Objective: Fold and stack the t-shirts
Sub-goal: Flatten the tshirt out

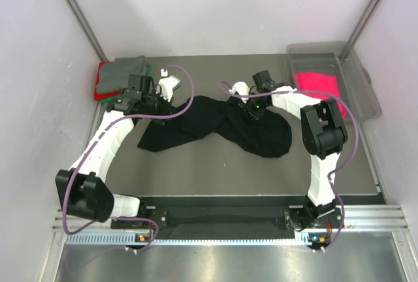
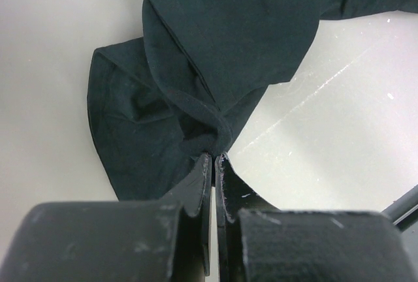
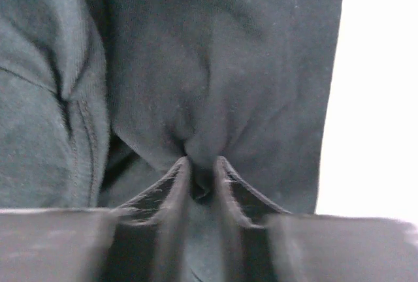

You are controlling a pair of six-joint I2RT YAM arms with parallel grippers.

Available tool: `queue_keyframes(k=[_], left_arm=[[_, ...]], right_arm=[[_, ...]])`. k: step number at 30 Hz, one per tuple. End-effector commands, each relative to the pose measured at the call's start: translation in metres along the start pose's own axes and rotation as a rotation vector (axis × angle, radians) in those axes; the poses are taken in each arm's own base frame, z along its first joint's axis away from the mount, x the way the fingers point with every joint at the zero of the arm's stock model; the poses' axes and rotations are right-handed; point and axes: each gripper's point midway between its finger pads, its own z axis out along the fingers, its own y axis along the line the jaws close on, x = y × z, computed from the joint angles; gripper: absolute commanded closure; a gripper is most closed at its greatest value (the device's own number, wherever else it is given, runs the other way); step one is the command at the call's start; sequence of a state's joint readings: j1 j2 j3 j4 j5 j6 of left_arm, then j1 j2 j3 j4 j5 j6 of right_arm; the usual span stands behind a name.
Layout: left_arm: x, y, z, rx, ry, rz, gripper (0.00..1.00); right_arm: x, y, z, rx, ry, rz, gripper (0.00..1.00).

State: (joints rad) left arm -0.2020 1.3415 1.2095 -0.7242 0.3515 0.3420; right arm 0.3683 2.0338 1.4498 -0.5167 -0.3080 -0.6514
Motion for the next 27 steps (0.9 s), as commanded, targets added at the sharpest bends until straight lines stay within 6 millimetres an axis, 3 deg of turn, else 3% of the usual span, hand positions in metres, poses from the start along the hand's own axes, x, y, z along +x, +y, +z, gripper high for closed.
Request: queue_keyframes(k=[1,2,5,8,9,14,15,17,18,20,21,22,23,26,27], left_arm=[[-0.012,0.002,-0.004,-0.002,-0.057,0.004,1.00],[-0.012,0.002,-0.004,-0.001,-0.060,-0.001,1.00],[-0.016,0.004,-0.007,-0.012,-0.072,0.003,1.00],[-0.025,0.006,-0.016,-0.030,-0.086,0.024,1.00],[-0.029,0.010,-0.020,-0.047,-0.091,0.033,1.00],[-0.081,0.019,-0.059,-0.116,-0.187,0.109,1.00],[-0.099,0.021,-0.075,-0.141,-0.235,0.129,1.00],[-0.112,0.021,-0.090,-0.163,-0.269,0.151,1.00],[-0.126,0.020,-0.107,-0.180,-0.315,0.172,1.00],[-0.136,0.017,-0.124,-0.196,-0.354,0.193,1.00],[-0.145,0.013,-0.142,-0.214,-0.399,0.215,1.00],[-0.147,0.011,-0.150,-0.219,-0.412,0.234,1.00],[-0.149,0.004,-0.163,-0.220,-0.439,0.257,1.00],[-0.146,-0.011,-0.181,-0.197,-0.474,0.299,1.00],[-0.141,-0.017,-0.189,-0.204,-0.492,0.314,1.00]], right_arm=[[-0.012,-0.018,-0.006,0.058,-0.023,0.008,0.88],[-0.014,-0.022,-0.008,0.078,-0.027,0.008,0.97],[-0.026,-0.031,-0.029,0.155,-0.061,-0.005,1.00],[-0.050,-0.045,-0.074,0.274,-0.123,-0.043,1.00],[-0.064,-0.049,-0.102,0.324,-0.163,-0.067,1.00],[-0.105,-0.055,-0.199,0.489,-0.287,-0.144,0.99],[-0.110,-0.050,-0.221,0.509,-0.311,-0.155,0.99],[-0.116,-0.042,-0.245,0.512,-0.331,-0.157,0.98],[-0.119,-0.036,-0.262,0.522,-0.352,-0.158,0.98],[-0.120,-0.027,-0.279,0.521,-0.373,-0.160,0.97],[-0.119,-0.017,-0.298,0.530,-0.397,-0.159,0.97],[-0.115,-0.011,-0.302,0.523,-0.400,-0.160,0.96],[-0.112,0.001,-0.318,0.524,-0.427,-0.158,0.96],[-0.103,0.021,-0.332,0.507,-0.455,-0.164,0.95],[-0.102,0.029,-0.347,0.526,-0.487,-0.169,0.94]])
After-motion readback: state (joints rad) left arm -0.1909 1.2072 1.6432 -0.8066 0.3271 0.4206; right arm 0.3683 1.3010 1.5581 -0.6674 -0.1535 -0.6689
